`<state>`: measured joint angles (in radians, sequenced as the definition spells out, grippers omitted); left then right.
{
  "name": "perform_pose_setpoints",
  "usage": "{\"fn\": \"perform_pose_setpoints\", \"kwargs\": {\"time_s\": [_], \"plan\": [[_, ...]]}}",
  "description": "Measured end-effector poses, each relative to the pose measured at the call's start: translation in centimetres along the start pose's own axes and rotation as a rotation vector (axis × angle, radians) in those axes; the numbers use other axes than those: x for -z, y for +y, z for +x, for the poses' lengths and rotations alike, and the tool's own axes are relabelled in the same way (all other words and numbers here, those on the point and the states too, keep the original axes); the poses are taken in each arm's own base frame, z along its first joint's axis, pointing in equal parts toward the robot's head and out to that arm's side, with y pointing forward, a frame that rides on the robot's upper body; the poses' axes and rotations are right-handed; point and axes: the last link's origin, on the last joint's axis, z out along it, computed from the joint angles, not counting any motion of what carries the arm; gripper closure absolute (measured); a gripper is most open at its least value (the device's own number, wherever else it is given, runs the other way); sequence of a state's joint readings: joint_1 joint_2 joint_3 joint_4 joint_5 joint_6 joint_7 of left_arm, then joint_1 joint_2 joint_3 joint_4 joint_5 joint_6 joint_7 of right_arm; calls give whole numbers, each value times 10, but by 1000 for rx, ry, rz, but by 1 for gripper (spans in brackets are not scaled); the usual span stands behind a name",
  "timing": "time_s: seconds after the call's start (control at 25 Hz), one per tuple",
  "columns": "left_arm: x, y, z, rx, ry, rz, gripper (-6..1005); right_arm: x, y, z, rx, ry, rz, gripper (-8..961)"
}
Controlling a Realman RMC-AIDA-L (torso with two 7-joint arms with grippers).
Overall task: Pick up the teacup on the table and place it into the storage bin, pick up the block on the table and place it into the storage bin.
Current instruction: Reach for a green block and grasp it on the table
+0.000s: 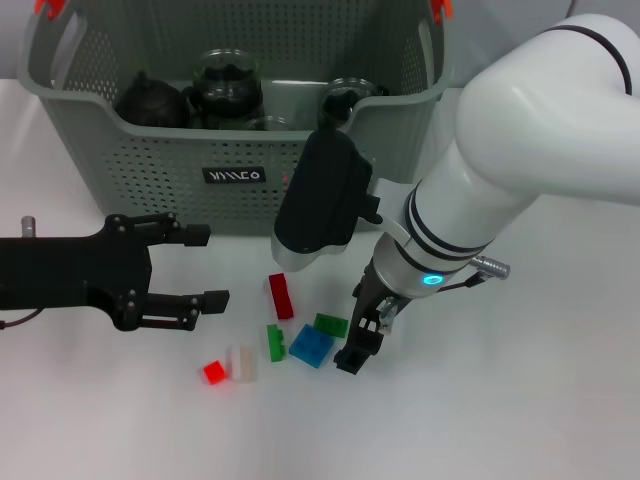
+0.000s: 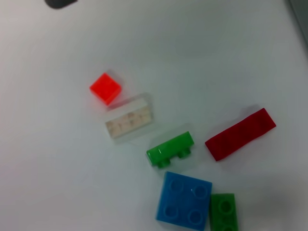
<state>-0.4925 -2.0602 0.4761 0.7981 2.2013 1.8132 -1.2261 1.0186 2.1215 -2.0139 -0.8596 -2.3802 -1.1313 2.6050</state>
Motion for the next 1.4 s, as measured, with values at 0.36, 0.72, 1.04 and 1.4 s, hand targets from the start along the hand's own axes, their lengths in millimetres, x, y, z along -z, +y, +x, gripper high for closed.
{"fn": "perform_pose_setpoints", "kwargs": {"time_s": [0.36, 0.72, 1.04, 1.4], "plan": [[0, 0, 0, -2, 0, 1, 152, -2, -2, 3, -7, 10, 4, 26], [-2, 0, -1, 2, 4, -2, 152, -3, -3, 0, -2, -4, 16, 31], [-3, 0, -2, 3, 4, 1, 152, -4, -3, -3, 3, -16, 26, 36], [-3, -1, -2, 0, 2, 5, 152, -4, -4, -5, 10, -31, 38, 42]]}}
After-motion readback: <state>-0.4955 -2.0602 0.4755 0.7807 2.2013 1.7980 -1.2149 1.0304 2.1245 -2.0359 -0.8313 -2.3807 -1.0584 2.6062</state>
